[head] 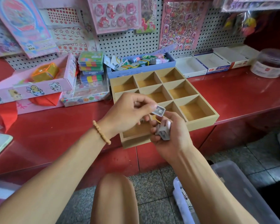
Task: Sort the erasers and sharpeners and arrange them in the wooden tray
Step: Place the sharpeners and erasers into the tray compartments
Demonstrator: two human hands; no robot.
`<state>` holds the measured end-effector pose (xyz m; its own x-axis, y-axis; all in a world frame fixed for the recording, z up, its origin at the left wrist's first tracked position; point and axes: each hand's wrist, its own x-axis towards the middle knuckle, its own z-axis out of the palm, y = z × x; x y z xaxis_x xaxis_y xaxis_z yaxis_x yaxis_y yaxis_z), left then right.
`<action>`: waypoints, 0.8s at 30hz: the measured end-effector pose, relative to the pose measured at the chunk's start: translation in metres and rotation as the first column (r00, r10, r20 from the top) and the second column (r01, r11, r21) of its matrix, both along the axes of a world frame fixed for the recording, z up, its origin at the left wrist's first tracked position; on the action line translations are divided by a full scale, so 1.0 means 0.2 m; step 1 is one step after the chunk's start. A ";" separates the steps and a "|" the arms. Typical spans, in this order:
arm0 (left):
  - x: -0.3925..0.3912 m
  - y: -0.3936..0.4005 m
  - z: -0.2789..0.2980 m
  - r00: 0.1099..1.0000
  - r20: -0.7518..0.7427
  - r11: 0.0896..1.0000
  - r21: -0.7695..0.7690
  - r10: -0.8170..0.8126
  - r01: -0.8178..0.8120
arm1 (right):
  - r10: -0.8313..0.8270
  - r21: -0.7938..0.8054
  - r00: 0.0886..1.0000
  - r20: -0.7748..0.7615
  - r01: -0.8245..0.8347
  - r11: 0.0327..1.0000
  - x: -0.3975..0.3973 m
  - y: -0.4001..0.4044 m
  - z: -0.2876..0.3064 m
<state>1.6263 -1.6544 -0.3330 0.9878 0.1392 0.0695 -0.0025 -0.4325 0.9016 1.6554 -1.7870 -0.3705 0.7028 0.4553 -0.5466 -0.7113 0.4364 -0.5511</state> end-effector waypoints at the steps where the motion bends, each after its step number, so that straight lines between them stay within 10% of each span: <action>1: 0.00 0.03 0.00 0.999 -0.031 0.999 0.046 0.029 -0.027 | -0.021 -0.011 1.000 -0.005 0.021 1.000 0.00 -0.01 0.00; 9: 0.05 0.24 -0.14 0.966 -0.225 0.717 0.694 0.125 0.069 | -0.048 -0.033 0.999 0.001 0.048 0.998 -0.02 -0.08 0.00; 19: 0.04 0.18 -0.25 0.979 0.076 0.475 0.865 0.191 -0.160 | -0.053 -0.065 0.999 0.011 0.053 0.996 -0.02 -0.10 -0.02; 24: 0.01 0.21 -0.21 0.988 -0.008 0.625 0.775 0.156 -0.092 | -0.096 -0.015 0.995 0.007 0.096 0.995 -0.02 -0.12 -0.03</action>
<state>1.6289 -1.6121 -0.3742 0.9716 0.1876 0.1440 0.1508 -0.9604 0.2341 1.6509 -1.8110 -0.3758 0.7460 0.3772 -0.5488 -0.6633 0.4938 -0.5623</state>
